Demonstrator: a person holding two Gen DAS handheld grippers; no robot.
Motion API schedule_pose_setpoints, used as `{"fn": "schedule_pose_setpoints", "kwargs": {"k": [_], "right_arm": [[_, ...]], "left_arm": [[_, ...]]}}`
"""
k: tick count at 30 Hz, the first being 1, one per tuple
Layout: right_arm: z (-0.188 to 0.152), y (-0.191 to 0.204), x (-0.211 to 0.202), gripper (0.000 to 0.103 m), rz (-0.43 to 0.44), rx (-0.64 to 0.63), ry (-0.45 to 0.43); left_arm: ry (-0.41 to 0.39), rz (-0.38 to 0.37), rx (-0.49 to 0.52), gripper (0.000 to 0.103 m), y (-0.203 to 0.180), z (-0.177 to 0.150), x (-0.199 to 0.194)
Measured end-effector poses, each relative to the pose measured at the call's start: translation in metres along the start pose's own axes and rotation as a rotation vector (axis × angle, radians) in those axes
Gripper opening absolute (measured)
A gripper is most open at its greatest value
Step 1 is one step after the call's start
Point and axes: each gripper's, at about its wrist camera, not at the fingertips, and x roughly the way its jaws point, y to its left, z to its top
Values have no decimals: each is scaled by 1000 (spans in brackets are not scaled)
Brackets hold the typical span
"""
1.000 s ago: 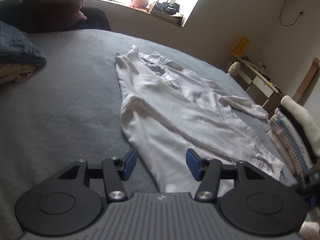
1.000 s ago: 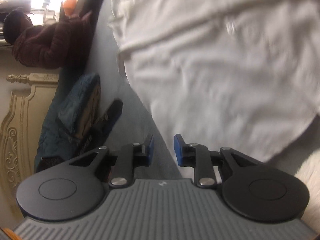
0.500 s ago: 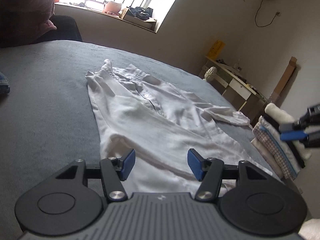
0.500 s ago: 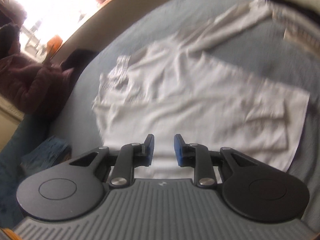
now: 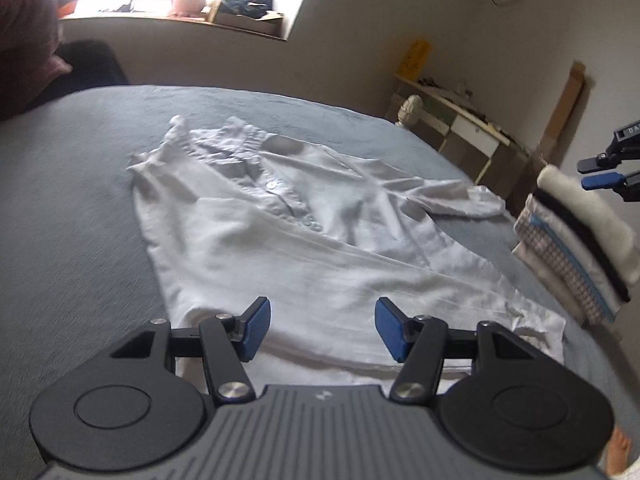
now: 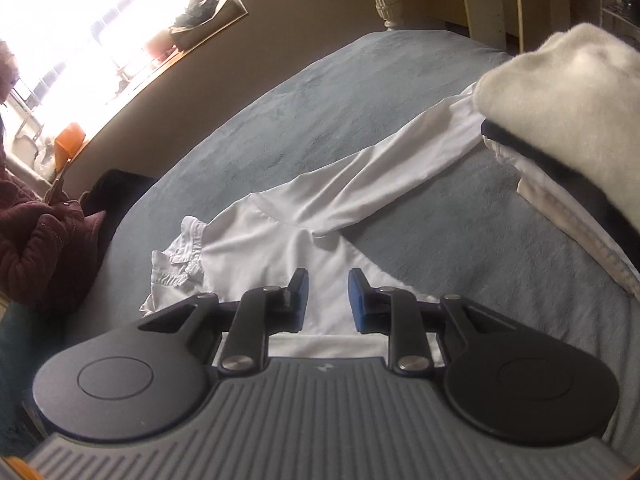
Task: Fold clothes
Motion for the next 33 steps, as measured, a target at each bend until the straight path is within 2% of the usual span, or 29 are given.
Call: {"fn": "schedule_pose_setpoints", "kwargs": {"k": [5,8,13,16,22,25,27,29,30,33], "right_arm": [[-9,-52,56,22,60,-48,42],[-10,-78,89,22,104,-84,82],[-18,-98,110,22,177,-210,128],[-27,-103,99,22,283,-288,118],[-51,-104,80,22,427,-483,145],[-68,-112,88,22,424,-527,187],[-82,-116,100,22,382,-565,229],[-98,-120,113,17,324,-621,250],[-104,-120,114,16,307,-644,237],[-99,-114,86,18,337,-623,145]], "left_arm": [[35,27,8,59,-24,3,29],[58,78,12,59,-37,5,43],[102,169,6,58,-54,9,64],[114,223,-5,58,-61,17,59],[133,339,67,59,-90,34,42],[158,384,22,58,-105,31,33],[158,397,-21,58,-115,27,25],[163,406,-47,58,-126,23,19],[171,406,-52,58,-131,22,16],[163,421,-69,59,-145,19,4]]}}
